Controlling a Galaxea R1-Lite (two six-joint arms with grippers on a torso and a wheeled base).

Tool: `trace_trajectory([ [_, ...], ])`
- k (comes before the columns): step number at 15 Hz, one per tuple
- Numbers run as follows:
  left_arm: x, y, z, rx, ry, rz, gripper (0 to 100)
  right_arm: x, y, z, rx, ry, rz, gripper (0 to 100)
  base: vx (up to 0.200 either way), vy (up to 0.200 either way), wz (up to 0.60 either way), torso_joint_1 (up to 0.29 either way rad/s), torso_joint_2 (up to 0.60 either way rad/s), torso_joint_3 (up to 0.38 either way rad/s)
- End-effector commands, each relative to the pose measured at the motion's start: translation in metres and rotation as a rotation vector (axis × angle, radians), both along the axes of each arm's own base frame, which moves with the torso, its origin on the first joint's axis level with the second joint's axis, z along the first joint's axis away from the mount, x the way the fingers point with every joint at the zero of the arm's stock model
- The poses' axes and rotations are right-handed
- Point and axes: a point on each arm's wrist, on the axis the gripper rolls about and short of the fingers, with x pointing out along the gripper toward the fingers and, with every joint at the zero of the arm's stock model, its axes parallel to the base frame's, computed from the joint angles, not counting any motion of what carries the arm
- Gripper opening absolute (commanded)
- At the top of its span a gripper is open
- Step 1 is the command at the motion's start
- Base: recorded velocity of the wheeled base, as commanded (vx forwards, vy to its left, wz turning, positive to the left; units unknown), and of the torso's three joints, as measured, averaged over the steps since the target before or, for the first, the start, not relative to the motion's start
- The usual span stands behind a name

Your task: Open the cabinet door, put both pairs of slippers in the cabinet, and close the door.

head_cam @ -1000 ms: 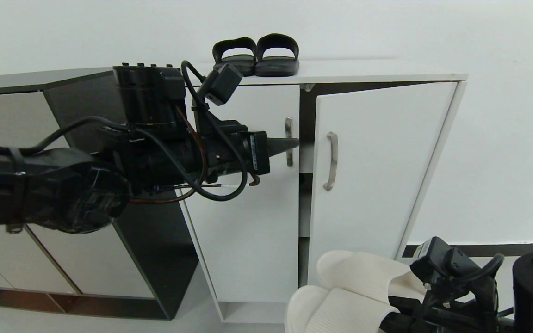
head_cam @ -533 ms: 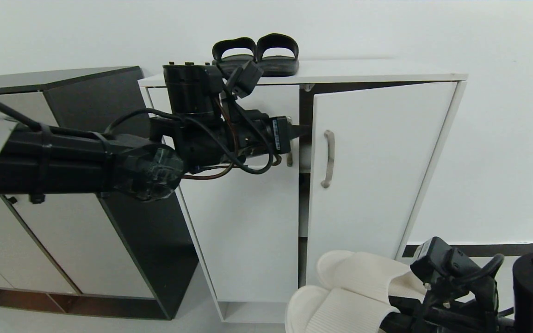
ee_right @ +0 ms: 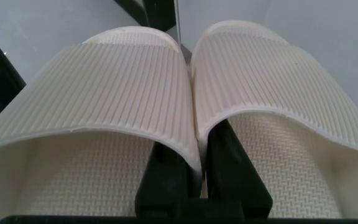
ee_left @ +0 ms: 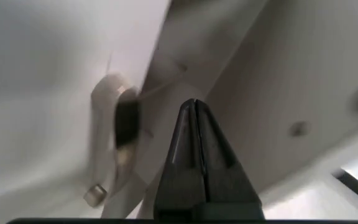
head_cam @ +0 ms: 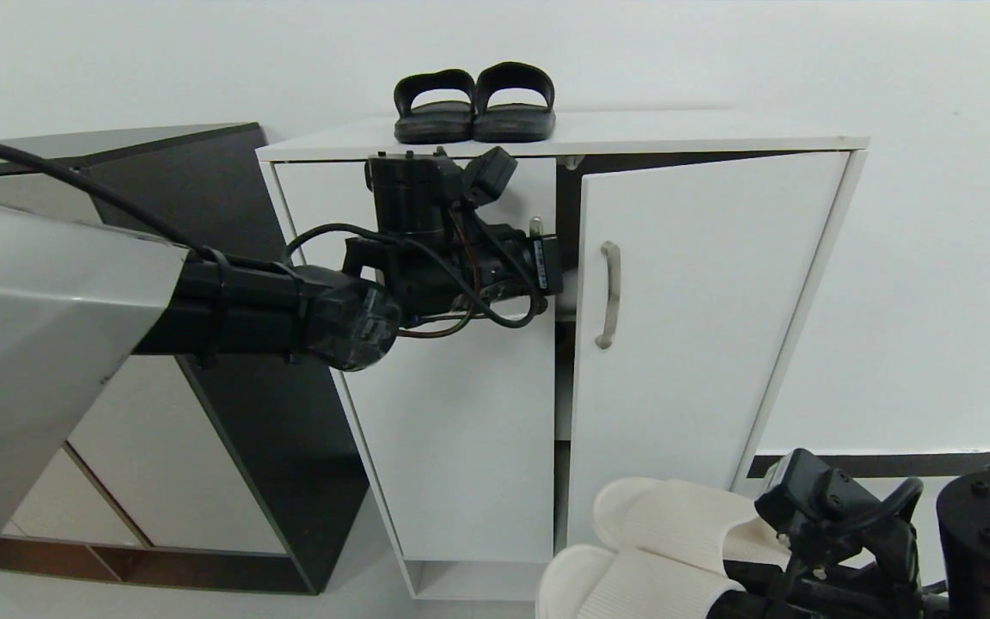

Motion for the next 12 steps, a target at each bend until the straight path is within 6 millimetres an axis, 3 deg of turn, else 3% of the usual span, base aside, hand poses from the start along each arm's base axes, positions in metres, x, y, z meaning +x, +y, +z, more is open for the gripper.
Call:
trace_trajectory([
  [1, 0.005, -0.006, -0.008, 0.006, 0.011, -0.007, 0, 0.000, 0.000, 0.001, 0.002, -0.001, 0.000, 0, 0.000, 0.000, 0.00, 0.000, 0.00, 0.000],
  [3, 0.006, -0.008, -0.007, 0.003, 0.011, -0.008, 0, 0.000, 0.000, 0.000, -0.002, 0.003, 0.000, 0, 0.000, 0.000, 0.00, 0.000, 0.00, 0.000],
  [7, -0.005, -0.009, -0.007, 0.012, 0.019, 0.007, 0, -0.009, -0.001, -0.010, -0.036, 0.027, 0.033, 0, -0.200, 0.000, 0.00, 0.005, 0.00, 0.000],
  [11, -0.059, -0.037, 0.000, 0.024, 0.027, -0.122, 0, -0.023, 0.001, -0.017, -0.060, 0.041, 0.098, 0, -0.200, 0.000, 0.00, 0.000, 0.00, 0.005],
  [12, -0.061, -0.040, -0.001, 0.025, 0.027, -0.130, 0, -0.023, 0.001, -0.017, -0.060, 0.041, 0.098, 0, -0.200, 0.000, 0.00, 0.007, 0.00, 0.007],
])
